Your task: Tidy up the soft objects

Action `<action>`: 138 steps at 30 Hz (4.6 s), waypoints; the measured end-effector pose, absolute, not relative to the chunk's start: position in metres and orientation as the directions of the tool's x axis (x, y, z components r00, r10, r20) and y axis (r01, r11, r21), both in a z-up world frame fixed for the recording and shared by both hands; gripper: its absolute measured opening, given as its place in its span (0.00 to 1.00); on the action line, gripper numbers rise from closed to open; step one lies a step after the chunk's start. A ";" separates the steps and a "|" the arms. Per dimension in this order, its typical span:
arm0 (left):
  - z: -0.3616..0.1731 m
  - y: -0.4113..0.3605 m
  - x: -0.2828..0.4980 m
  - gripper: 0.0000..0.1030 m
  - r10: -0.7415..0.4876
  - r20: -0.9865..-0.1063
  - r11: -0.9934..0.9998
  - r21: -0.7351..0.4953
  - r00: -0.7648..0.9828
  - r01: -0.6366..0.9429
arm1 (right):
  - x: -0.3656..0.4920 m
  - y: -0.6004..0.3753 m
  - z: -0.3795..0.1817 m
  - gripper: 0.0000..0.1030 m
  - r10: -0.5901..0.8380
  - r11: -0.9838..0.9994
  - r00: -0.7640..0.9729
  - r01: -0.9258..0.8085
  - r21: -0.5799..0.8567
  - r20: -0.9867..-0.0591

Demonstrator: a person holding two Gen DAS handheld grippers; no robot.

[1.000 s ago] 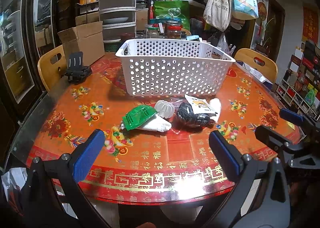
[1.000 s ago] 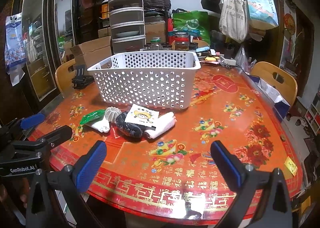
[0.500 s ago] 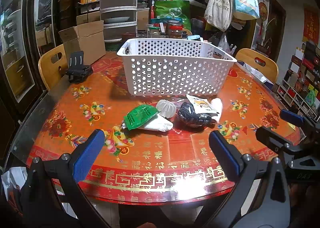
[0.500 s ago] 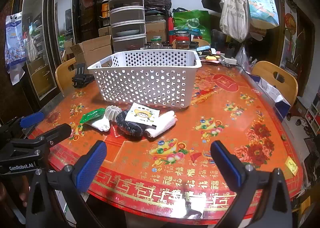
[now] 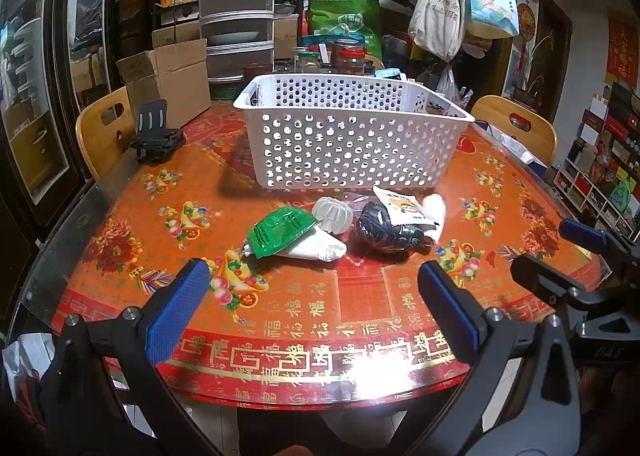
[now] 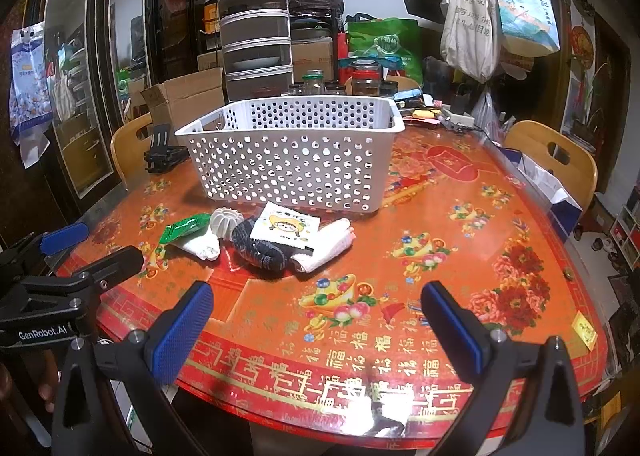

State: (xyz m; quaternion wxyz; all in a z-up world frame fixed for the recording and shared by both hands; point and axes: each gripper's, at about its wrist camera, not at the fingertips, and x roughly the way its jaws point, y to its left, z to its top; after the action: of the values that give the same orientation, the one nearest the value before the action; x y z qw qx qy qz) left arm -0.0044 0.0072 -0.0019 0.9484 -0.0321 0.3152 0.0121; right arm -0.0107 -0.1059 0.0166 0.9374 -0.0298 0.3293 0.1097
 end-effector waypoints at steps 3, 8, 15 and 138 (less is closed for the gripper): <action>-0.002 0.007 -0.004 1.00 0.004 -0.599 0.998 -0.053 0.801 -0.044 | -0.011 -0.106 0.015 1.00 0.186 0.974 0.758 -0.225 0.016 -0.625; -0.004 0.007 -0.004 1.00 0.004 -0.598 0.998 -0.053 0.802 -0.044 | -0.011 -0.106 0.015 1.00 0.186 0.974 0.757 -0.226 0.016 -0.626; -0.004 0.012 -0.011 1.00 -0.008 -0.534 0.997 -0.070 0.845 -0.035 | -0.008 -0.114 0.008 1.00 0.236 0.967 0.752 -0.243 0.074 -0.616; -0.046 0.068 0.082 0.39 -0.238 -0.591 0.963 -0.247 0.771 0.107 | 0.109 -0.098 -0.049 0.21 0.390 0.905 0.569 -0.381 0.189 -0.724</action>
State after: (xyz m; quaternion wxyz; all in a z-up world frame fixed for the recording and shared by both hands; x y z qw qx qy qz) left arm 0.0824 0.0683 -0.0465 0.9355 -0.1001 0.3260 -0.0921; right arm 0.1085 -0.0984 -0.0486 0.8858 0.0058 0.4099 0.2178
